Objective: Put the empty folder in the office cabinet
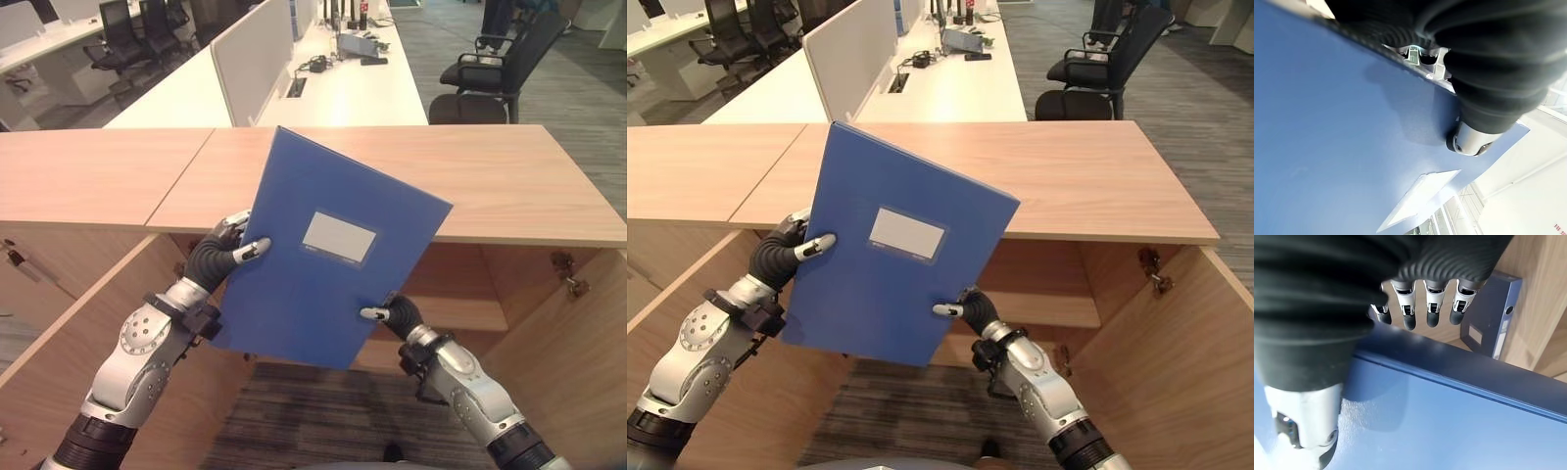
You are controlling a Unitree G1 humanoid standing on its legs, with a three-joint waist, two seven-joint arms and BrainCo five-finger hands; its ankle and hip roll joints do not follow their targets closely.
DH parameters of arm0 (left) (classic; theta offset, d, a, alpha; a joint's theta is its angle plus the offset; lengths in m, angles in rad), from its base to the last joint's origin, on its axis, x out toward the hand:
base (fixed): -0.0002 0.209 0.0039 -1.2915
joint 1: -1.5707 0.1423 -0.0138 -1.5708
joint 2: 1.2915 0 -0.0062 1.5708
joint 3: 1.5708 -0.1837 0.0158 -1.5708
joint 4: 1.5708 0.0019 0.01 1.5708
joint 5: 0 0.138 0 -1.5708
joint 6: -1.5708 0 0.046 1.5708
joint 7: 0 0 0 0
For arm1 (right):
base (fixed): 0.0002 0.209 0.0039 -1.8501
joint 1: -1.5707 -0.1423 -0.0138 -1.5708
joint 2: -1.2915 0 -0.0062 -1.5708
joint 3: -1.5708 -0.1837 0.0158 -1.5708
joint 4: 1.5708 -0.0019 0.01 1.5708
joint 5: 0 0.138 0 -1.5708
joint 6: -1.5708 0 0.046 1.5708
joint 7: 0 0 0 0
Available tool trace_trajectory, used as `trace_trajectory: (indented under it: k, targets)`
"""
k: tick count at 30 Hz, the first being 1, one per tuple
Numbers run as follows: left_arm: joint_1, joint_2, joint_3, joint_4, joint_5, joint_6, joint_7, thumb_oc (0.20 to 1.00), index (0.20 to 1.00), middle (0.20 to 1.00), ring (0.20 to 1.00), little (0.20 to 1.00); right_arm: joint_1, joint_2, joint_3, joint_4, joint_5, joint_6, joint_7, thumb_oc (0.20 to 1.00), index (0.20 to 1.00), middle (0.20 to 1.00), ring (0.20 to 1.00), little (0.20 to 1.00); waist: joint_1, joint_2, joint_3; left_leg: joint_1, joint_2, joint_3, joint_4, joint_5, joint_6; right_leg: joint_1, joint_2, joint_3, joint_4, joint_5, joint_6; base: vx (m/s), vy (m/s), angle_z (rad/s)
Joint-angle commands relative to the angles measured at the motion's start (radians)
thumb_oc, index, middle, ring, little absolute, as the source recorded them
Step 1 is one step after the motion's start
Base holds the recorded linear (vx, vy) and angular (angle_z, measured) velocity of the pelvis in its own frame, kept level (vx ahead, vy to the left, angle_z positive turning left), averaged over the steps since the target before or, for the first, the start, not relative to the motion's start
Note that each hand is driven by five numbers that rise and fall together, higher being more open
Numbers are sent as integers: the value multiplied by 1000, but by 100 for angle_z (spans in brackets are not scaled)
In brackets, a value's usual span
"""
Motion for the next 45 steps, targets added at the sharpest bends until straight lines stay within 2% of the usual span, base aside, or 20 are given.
trace_trajectory:
  k: [1, 12, 23, 24, 25, 26, 36, 41, 45]
  targets:
    - [-105, 25, -66, -6, -69, -36, -45, 200, 200, 200, 200, 200, -142, 54, 28, -113, 86, -30, 25, 206, 206, 206, 206, 206, -19, -42, 9, -5, -23, -9, 3, -49, 4, 100, -48, -16, 8, -125, 74, 0, 0, 0]
    - [-84, 5, -41, -8, -65, -35, -55, 200, 200, 200, 200, 200, -133, 46, 25, -145, 137, -23, 55, 200, 200, 200, 200, 200, -17, -43, 5, -9, -21, -9, 3, -45, 2, 101, -45, -18, 8, -129, 71, 0, 0, 0]
    - [-47, -70, 0, 6, -68, -42, -47, 200, 200, 200, 200, 200, -123, 59, 21, -169, 211, -22, 90, 200, 200, 200, 200, 200, -13, -47, 2, -11, -18, -15, 3, -43, 1, 100, -41, -21, 8, -131, 68, 0, 0, 0]
    - [-41, -81, 9, 10, -64, -47, -43, 344, 344, 344, 344, 344, -123, 56, 16, -171, 204, -24, 91, 200, 200, 200, 200, 200, -13, -48, 3, -12, -18, -14, 3, -43, 1, 100, -41, -21, 8, -132, 68, 0, 0, 0]
    - [-35, -92, 19, 13, -60, -50, -38, 853, 853, 853, 853, 853, -120, 51, 8, -172, 196, -25, 90, 200, 200, 200, 200, 200, -12, -48, 2, -12, -17, -15, 3, -43, 1, 99, -41, -21, 8, -132, 68, 0, 0, 0]
    - [-27, -101, 27, 17, -53, -53, -31, 1000, 1000, 1000, 1000, 1000, -117, 47, 0, -171, 187, -25, 87, 200, 200, 200, 200, 200, -12, -48, 3, -13, -17, -16, 3, -43, 1, 99, -40, -22, 8, -132, 68, 0, 0, 0]
    - [98, -157, 232, 99, 169, -121, 43, 1000, 1000, 1000, 1000, 1000, 33, -57, -191, -108, -86, -20, 86, 200, 200, 200, 200, 200, -3, -50, 6, -24, -18, -25, 3, -45, -1, 96, -40, -33, 8, -137, 68, 5, 1, 0]
    - [155, -171, 324, 161, 188, -135, 50, 1000, 1000, 1000, 1000, 1000, 104, -115, -272, -64, -228, -28, 98, 200, 200, 200, 200, 200, -2, -50, 8, -32, -20, -35, 3, -47, -1, 93, -40, -36, 8, -141, 68, 1, 1, 1]
    - [179, -184, 360, 203, 183, -141, 48, 1000, 1000, 1000, 1000, 1000, 134, -126, -311, -10, -266, -36, 92, 200, 200, 200, 200, 200, -1, -47, 8, -34, -19, -42, 3, -47, -1, 95, -40, -39, 8, -144, 66, 11, 3, 7]
